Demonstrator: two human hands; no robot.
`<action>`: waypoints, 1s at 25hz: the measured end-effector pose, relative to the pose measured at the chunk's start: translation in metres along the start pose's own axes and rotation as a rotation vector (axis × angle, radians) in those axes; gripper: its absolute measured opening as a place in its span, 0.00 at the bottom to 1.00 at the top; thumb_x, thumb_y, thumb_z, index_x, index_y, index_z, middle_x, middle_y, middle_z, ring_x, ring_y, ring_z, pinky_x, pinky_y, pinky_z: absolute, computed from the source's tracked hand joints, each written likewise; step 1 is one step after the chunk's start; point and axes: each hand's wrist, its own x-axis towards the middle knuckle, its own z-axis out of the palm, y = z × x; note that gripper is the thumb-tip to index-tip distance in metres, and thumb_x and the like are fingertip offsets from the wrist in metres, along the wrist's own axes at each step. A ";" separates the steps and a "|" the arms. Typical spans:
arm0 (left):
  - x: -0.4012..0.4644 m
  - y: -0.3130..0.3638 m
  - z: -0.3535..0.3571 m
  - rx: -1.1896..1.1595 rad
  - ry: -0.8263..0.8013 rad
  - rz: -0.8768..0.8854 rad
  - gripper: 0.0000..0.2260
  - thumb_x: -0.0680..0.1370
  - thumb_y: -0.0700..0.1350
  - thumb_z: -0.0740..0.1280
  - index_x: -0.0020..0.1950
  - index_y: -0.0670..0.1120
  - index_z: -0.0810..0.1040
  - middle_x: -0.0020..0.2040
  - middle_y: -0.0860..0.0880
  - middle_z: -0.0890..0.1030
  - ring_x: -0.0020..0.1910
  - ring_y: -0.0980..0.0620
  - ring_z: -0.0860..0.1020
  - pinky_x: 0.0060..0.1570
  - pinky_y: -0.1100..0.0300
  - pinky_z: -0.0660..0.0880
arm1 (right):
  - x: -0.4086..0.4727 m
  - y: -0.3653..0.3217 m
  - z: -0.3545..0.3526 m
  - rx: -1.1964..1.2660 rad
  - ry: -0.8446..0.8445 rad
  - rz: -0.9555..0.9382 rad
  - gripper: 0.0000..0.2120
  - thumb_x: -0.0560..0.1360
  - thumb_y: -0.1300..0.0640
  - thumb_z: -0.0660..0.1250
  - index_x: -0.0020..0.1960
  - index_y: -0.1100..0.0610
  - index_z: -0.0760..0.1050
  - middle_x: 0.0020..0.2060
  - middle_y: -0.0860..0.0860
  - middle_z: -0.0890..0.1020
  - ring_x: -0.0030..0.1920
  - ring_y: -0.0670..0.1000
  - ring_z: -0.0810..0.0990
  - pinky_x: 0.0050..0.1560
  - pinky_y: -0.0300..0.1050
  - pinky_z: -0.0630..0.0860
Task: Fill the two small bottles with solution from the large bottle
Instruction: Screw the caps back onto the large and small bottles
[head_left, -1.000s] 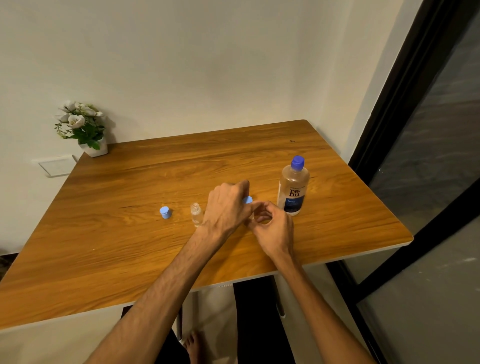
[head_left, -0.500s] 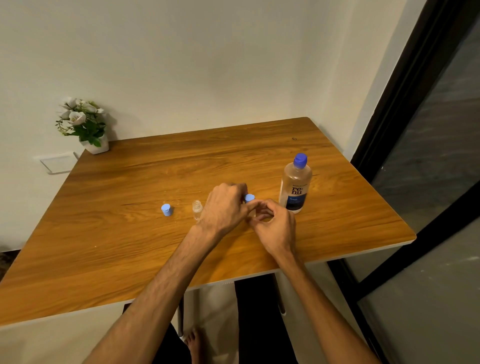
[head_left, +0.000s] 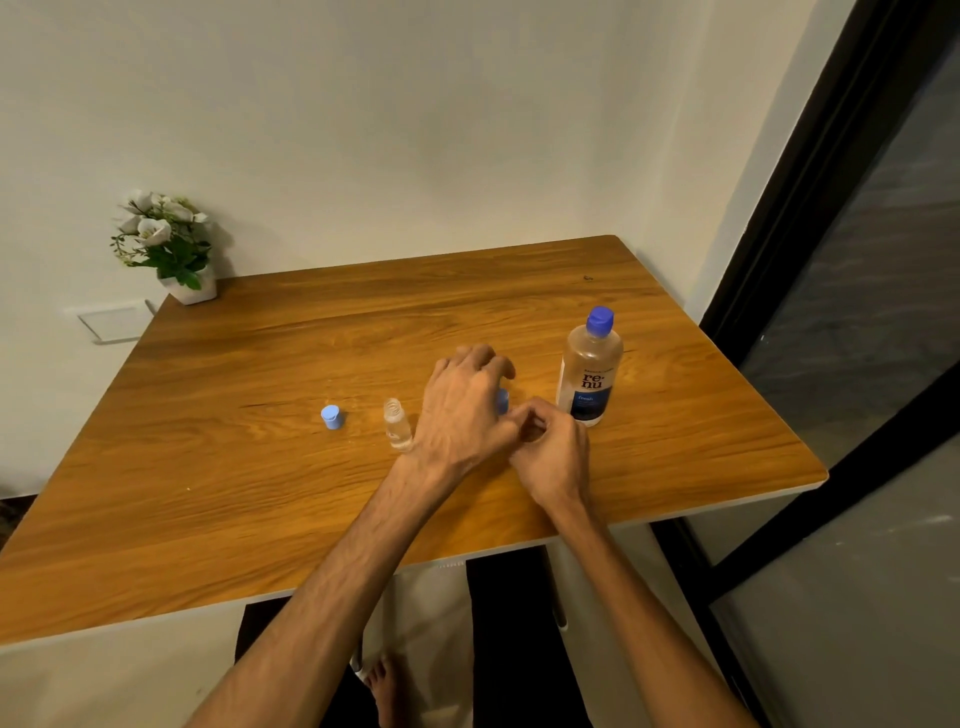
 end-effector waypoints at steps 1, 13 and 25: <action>0.001 -0.001 -0.002 0.029 -0.009 -0.047 0.17 0.76 0.57 0.70 0.57 0.45 0.84 0.55 0.46 0.82 0.59 0.47 0.79 0.57 0.52 0.74 | 0.000 0.000 -0.001 -0.003 -0.011 0.012 0.10 0.69 0.60 0.75 0.45 0.46 0.82 0.39 0.43 0.86 0.43 0.43 0.86 0.46 0.56 0.85; 0.003 -0.003 -0.012 -0.060 -0.073 0.020 0.12 0.78 0.45 0.72 0.60 0.44 0.84 0.58 0.47 0.82 0.57 0.47 0.81 0.50 0.57 0.75 | 0.003 0.002 0.001 -0.011 -0.036 0.062 0.11 0.70 0.56 0.81 0.48 0.47 0.82 0.37 0.44 0.86 0.40 0.43 0.85 0.45 0.53 0.87; -0.038 -0.041 -0.038 -0.322 0.422 -0.044 0.09 0.74 0.41 0.69 0.53 0.45 0.85 0.50 0.50 0.83 0.43 0.51 0.79 0.44 0.56 0.76 | -0.029 -0.049 -0.015 0.123 0.227 -0.188 0.11 0.74 0.57 0.80 0.56 0.55 0.85 0.45 0.45 0.87 0.42 0.45 0.85 0.39 0.38 0.83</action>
